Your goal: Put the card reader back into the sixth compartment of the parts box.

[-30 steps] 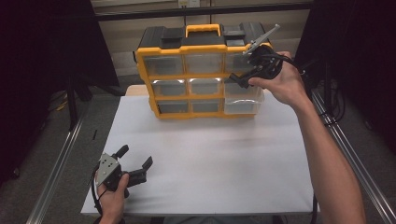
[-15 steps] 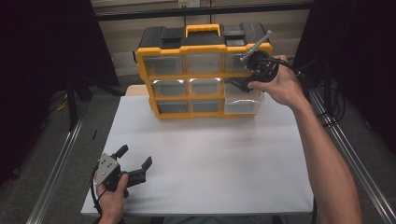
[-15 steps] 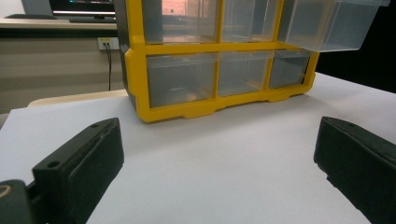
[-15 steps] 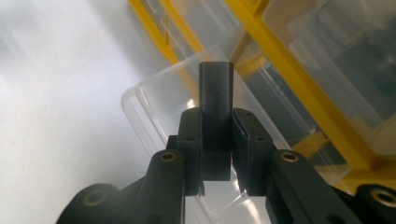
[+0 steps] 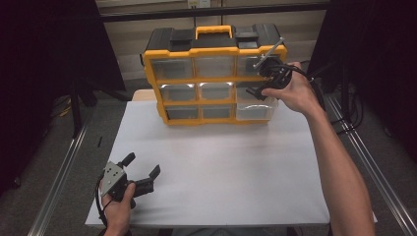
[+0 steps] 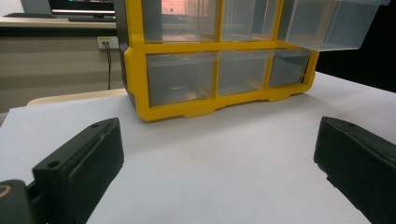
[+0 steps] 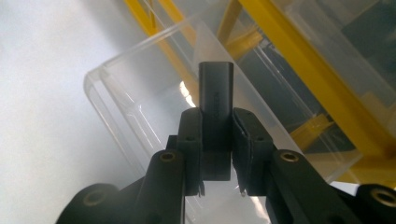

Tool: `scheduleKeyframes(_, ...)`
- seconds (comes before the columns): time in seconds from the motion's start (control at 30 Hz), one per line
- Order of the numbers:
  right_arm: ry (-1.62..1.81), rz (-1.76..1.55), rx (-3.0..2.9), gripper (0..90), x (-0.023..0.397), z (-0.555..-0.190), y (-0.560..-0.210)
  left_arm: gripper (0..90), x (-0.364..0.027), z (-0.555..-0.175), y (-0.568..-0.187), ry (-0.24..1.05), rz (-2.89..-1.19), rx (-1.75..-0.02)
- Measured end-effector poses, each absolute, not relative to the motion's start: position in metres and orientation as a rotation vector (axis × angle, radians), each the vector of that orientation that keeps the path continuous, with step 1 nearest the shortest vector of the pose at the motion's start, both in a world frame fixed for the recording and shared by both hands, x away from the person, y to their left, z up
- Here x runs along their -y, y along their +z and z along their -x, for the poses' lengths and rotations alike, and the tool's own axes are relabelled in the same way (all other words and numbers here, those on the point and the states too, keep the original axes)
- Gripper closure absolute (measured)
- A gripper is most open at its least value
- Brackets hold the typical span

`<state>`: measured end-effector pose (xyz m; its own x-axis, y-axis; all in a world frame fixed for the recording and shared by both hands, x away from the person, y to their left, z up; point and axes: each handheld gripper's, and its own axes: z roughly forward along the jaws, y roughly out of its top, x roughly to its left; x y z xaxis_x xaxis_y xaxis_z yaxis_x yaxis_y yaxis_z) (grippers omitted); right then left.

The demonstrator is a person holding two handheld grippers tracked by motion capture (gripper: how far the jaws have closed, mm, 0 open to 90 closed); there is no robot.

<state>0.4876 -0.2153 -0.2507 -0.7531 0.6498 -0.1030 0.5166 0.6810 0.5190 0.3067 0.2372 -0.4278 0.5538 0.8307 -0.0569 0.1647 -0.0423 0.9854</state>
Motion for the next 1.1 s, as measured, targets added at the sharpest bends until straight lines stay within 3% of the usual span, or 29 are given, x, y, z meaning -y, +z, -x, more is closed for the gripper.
scheduleKeyframes(0.6,0.658,-0.966,-2.628,72.9,0.214,-0.489,-0.265,1.7,-0.237,-0.307,-0.427,0.679,-1.549,-0.879)
scheduleKeyframes(0.7,0.688,-0.970,-2.599,65.2,0.216,-0.488,-0.263,1.8,-0.237,-0.307,-0.427,0.681,-1.547,-0.879)
scheduleKeyframes(0.73,0.694,-0.977,-2.572,56.8,0.217,-0.487,-0.261,1.7,-0.237,-0.307,-0.427,0.677,-1.548,-0.877)
scheduleKeyframes(0.8,0.704,-0.980,-2.568,53.6,0.217,-0.486,-0.261,1.7,-0.237,-0.307,-0.427,0.680,-1.549,-0.874)
scheduleKeyframes(0.83,0.733,-0.986,-2.543,42.0,0.218,-0.485,-0.258,1.7,-0.237,-0.307,-0.427,0.676,-1.547,-0.875)
scheduleKeyframes(0.97,0.773,-1.004,-2.480,27.6,0.219,-0.482,-0.255,1.8,-0.237,-0.307,-0.427,0.678,-1.553,-0.874)
scheduleKeyframes(1.1,0.829,-1.019,-2.427,18.8,0.221,-0.479,-0.256,1.7,-0.237,-0.307,-0.427,0.675,-1.546,-0.879)
